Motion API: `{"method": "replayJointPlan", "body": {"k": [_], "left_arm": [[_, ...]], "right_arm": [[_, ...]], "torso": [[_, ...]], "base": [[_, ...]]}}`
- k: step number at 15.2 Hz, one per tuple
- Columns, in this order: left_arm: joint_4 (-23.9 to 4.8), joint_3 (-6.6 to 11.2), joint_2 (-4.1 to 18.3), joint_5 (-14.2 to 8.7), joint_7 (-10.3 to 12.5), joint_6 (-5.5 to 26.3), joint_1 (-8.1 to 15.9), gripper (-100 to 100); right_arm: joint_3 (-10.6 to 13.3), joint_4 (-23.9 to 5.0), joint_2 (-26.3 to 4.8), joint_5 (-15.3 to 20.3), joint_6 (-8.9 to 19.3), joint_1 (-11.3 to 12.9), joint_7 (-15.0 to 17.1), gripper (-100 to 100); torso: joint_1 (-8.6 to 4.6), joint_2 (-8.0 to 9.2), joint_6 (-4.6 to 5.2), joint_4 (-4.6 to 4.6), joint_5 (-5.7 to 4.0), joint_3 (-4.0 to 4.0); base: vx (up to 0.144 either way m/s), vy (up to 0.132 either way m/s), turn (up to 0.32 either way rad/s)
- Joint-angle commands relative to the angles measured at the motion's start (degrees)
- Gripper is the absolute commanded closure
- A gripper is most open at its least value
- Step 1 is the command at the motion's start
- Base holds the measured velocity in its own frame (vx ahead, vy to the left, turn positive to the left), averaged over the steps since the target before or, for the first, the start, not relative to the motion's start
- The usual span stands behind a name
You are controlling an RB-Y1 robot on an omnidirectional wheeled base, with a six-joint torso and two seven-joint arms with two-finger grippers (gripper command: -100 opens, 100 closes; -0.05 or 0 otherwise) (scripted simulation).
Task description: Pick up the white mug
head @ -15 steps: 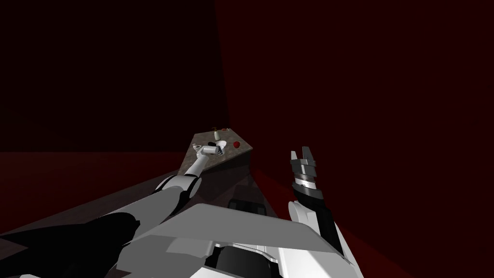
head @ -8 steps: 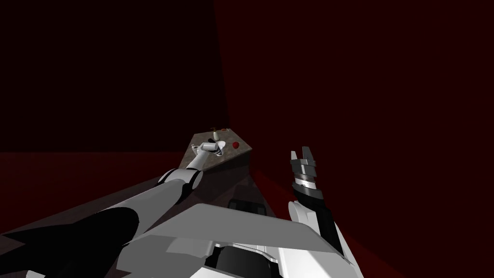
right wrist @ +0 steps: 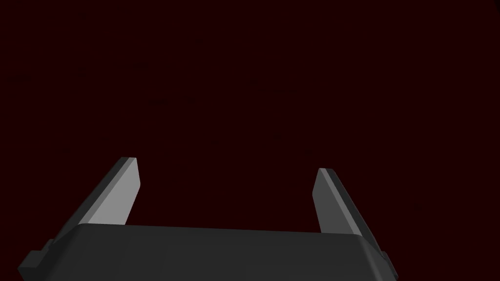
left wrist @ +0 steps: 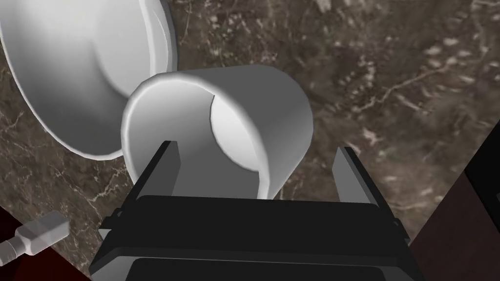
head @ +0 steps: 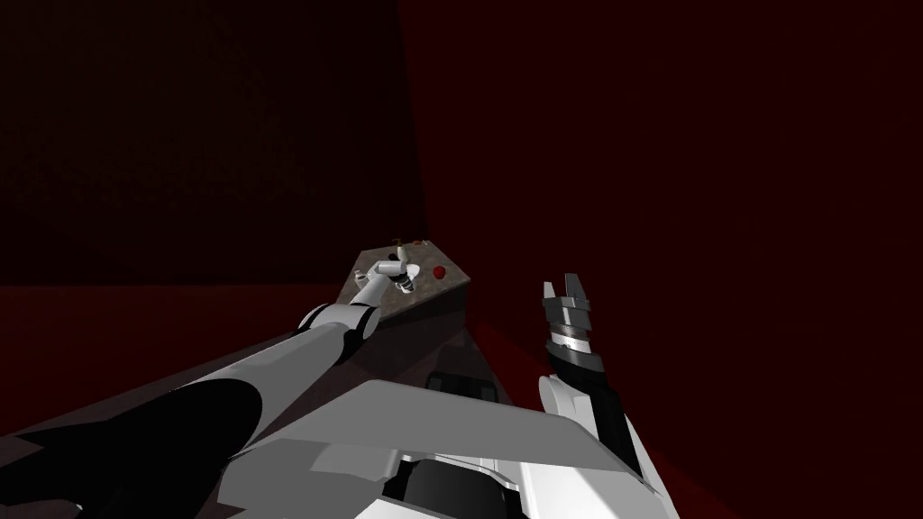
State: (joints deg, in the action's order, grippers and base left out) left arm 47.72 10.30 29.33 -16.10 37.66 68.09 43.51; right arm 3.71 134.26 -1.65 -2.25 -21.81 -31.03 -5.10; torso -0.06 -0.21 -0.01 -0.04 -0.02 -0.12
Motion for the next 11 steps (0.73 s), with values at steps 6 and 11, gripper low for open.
{"method": "replayJointPlan", "body": {"k": [6, 11], "left_arm": [[-7.33, 1.05, 1.67, -0.80, 2.64, 8.07, 5.69, -100], [-11.59, 1.71, 2.69, -1.28, 4.20, 12.62, 9.13, -100]], "right_arm": [[0.00, 0.00, 0.00, 0.00, 0.00, 0.00, 0.00, 0], [0.00, 0.00, 0.00, 0.00, 0.00, 0.00, 0.00, 0]], "torso": [[0.00, -0.03, 0.00, 0.00, 0.00, -0.02], [0.07, -0.04, -0.01, -0.01, 0.02, -0.02]], "base": [[0.050, -0.014, 0.012], [0.050, -0.001, 0.011]]}}
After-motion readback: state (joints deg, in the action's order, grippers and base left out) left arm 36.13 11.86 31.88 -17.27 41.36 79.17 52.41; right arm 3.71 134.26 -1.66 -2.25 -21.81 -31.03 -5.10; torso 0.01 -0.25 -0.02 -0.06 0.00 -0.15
